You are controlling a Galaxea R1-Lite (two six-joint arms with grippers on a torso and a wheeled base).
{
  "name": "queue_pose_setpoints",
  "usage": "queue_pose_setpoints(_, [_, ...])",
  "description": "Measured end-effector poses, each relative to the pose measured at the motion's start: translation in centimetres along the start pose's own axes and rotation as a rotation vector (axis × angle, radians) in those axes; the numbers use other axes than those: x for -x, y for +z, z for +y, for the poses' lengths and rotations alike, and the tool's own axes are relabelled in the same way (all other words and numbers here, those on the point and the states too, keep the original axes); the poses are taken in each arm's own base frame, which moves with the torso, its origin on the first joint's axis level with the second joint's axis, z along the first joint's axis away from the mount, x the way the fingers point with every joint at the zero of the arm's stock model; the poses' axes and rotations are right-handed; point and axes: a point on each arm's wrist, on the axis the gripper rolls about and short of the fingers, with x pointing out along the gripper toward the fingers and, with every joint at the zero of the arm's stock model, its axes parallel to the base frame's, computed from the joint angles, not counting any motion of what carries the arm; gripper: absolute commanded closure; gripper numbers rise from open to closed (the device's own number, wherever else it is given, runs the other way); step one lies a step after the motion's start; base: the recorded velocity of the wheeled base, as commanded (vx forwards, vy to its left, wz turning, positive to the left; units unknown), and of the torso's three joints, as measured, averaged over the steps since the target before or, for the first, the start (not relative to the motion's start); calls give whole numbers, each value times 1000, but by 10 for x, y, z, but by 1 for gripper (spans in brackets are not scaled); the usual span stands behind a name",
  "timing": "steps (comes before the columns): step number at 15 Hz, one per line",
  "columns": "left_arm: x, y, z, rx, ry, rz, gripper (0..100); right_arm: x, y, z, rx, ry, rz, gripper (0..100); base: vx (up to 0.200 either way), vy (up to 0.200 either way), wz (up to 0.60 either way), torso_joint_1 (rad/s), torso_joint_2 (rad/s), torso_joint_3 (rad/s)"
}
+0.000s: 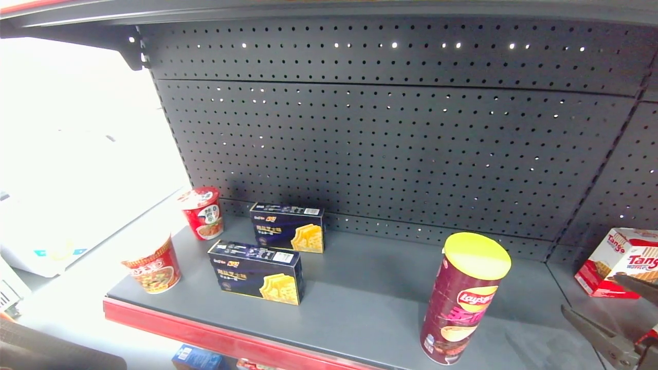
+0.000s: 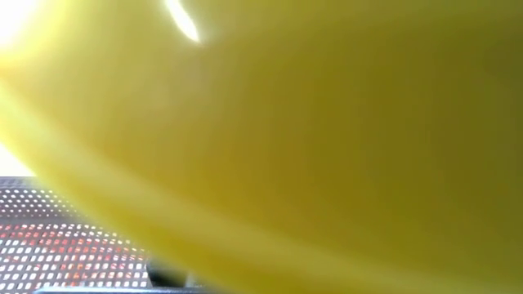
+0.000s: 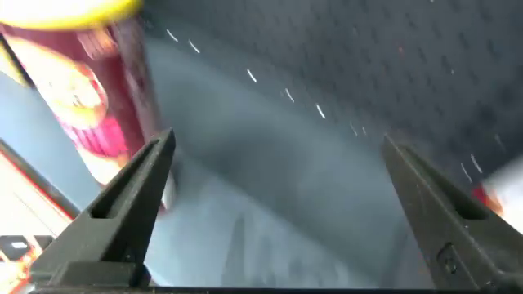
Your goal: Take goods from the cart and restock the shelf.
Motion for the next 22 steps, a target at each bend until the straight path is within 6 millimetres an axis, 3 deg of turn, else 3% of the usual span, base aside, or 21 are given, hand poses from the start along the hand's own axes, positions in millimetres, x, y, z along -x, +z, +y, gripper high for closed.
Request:
queue_pose_setpoints(4, [1, -1, 0, -1, -2, -2, 100, 26, -8, -4, 0, -238, 156, 0, 0, 0, 0, 0, 0, 0])
queue_pose_setpoints(17, [2, 2, 0, 14, -1, -19, 100, 38, -13, -1, 18, -233, 118, 0, 0, 0, 0, -48, 115, 70])
queue_pose_setpoints(20, [5, 14, -1, 9, -10, -63, 100, 40, -14, 0, 0, -209, 103, 0, 0, 0, 0, -15, 44, 26])
queue_pose_setpoints(22, [8, 39, -3, -14, -19, -116, 100, 47, -17, 3, -20, -157, 59, 0, 0, 0, 0, 0, 0, 0])
